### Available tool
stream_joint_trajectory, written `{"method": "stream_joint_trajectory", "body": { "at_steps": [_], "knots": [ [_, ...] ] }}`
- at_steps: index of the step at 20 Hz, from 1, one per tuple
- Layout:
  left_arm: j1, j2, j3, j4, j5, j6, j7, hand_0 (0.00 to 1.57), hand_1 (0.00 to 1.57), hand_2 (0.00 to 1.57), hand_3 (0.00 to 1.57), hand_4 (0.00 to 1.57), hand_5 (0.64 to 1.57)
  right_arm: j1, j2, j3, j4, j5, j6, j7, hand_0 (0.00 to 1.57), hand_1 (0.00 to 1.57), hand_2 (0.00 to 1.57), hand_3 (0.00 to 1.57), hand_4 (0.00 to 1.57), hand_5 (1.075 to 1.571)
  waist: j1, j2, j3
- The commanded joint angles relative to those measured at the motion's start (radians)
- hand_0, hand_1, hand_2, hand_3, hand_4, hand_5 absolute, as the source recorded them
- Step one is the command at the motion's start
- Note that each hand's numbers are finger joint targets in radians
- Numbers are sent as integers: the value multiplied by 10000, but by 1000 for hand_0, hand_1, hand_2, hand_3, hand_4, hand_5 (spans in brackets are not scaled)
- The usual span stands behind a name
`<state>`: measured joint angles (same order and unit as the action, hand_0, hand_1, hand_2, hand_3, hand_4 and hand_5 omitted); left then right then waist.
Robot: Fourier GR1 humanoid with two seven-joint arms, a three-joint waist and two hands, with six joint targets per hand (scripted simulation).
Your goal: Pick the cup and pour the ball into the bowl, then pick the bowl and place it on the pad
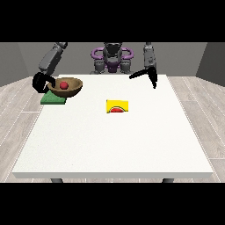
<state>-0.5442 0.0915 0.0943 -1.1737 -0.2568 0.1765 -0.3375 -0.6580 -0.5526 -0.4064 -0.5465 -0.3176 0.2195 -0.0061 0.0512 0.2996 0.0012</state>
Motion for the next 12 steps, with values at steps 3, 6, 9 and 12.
{"method": "stream_joint_trajectory", "body": {
  "at_steps": [3,6,9,12],
  "knots": [
    [158,-557,-544,-1107,-464,737,-79,0,0,0,0,0,1564,394,-862,-354,694,15,1147,-1721,1571,1571,1571,1344,1006,1567,47,1334,10],
    [-29,-290,-798,-2276,-517,314,1038,0,0,0,0,0,1563,238,-1686,-557,1278,188,1065,-2063,1571,1571,1571,351,1024,1569,386,1307,20],
    [-34,-94,-645,-2665,-420,308,709,0,0,0,0,0,1563,-90,-1946,-678,1509,181,1097,-2436,1571,1571,1571,0,1033,1569,344,2112,13],
    [580,-189,-871,-3236,-585,430,605,0,0,0,0,0,1564,-255,-2614,-763,1727,170,1534,-2342,1571,1571,1571,0,1039,1569,256,2121,10]
  ]
}}
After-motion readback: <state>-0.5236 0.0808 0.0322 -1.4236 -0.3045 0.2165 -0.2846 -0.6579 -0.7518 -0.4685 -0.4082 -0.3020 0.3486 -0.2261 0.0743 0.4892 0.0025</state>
